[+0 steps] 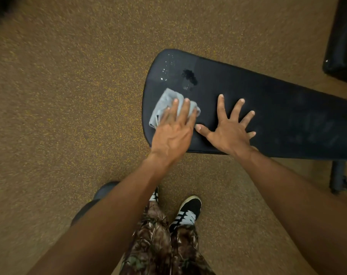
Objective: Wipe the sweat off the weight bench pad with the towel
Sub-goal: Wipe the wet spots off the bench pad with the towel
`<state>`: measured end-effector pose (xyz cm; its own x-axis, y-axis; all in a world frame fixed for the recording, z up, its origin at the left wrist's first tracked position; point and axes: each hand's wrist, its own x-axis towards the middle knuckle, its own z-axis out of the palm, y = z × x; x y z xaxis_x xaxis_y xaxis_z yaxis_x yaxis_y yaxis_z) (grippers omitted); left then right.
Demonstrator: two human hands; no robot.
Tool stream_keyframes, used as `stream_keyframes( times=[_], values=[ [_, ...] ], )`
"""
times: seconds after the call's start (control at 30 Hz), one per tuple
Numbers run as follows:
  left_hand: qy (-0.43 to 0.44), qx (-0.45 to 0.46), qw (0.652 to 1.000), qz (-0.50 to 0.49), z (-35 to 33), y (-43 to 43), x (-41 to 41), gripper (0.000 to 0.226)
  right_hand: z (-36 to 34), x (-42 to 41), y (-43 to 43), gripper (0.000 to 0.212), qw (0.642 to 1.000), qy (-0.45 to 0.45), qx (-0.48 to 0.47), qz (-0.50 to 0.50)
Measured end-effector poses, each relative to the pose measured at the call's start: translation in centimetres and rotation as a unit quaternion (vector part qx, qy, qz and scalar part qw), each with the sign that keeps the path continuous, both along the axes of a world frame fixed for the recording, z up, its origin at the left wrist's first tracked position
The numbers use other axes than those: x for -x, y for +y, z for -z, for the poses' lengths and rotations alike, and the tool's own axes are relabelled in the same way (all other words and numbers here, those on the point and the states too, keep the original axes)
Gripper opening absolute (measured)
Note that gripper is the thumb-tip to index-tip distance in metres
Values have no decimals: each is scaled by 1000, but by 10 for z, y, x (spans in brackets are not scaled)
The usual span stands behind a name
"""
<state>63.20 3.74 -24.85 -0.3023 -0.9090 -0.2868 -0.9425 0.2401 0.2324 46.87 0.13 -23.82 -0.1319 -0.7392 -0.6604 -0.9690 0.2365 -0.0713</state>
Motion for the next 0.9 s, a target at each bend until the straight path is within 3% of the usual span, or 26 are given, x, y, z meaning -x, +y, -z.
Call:
stream_keyframes(
  times=[0.13,0.43,0.57,0.7,0.9],
  values=[
    [-5,15,999,29,9,24,-36,66,0,1,1,108,1000,-6,-1,2],
    [-10,15,987,-157,2,-57,-34,60,2,2,2,109,1000,-1,-1,0],
    [-30,59,996,-60,11,-34,-6,58,1,1,2,108,1000,-5,5,-2],
    [13,10,1000,26,5,1,-11,60,-1,2,2,107,1000,-1,4,-3],
    [-19,-12,997,-74,-6,-25,-57,66,2,2,2,108,1000,-7,6,1]
  ],
)
